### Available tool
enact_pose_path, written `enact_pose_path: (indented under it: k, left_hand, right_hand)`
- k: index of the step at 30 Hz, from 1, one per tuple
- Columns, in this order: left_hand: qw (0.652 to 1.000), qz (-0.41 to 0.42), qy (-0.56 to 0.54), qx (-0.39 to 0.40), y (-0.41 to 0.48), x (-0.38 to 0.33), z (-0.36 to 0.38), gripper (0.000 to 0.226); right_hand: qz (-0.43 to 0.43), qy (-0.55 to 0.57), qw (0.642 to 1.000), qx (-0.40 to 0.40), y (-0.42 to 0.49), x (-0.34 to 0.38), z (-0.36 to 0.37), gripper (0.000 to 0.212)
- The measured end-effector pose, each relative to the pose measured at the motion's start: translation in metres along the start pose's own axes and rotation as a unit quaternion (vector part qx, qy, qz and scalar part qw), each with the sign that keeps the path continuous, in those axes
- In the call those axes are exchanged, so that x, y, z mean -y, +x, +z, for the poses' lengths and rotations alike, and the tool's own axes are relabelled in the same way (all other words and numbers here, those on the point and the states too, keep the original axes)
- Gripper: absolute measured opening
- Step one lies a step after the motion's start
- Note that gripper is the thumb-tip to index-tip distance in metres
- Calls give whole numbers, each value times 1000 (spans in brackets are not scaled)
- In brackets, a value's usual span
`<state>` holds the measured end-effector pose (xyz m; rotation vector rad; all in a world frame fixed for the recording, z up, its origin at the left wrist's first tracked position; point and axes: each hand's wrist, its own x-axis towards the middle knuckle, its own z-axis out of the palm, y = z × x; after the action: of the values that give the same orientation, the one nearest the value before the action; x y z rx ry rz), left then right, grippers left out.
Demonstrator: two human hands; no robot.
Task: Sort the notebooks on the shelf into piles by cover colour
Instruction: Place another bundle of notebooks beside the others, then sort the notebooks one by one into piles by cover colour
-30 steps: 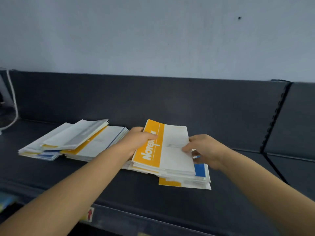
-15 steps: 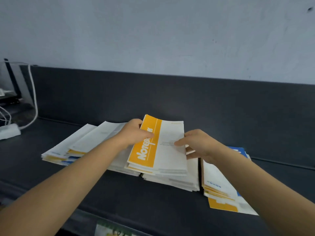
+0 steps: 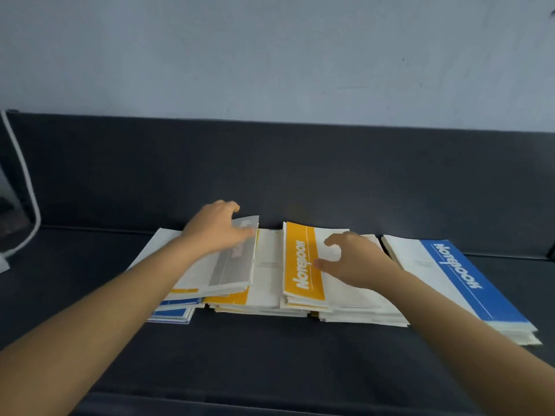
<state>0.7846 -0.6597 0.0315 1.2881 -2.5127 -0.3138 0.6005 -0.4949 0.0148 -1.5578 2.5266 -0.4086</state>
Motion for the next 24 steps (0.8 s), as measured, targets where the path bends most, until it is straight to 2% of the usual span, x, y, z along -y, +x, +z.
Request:
enact_pose_path:
  k: [4,7,10,13,15,17,19,24]
  left_hand:
    - [991,-119,47,35,-1,49,-8,84]
    - [981,-173,46,72,-12,73,-7,99]
    - [979,-179,30,91,-16,85,-6,114]
    - [984,-158,25,82,-21,89,-8,108]
    - [983,-159,24,93,-23,94,-10,114]
    - [979,-168,-18,113,-19,110,-7,123]
    - [970,-165,-117,132,-15,127,-3,128]
    - [930,-155,-312,115,-11,155,1,89]
  right_hand:
    - [-52,-39,998,12,2,23,13,65]
    - [-96,-62,993,7,5,42,19,66]
    - [-136,-78,987,-18,11,67,25,72]
    - [-162,-78,984,-9,16,96,36,76]
    - [-169,-67,983,15,18,116,43,80]
    - [-170,-71,982,43,20,135,50,83]
    - [-166,-101,979,61,23,150,58,86]
    - [-151,-167,971,77,27,167,80,93]
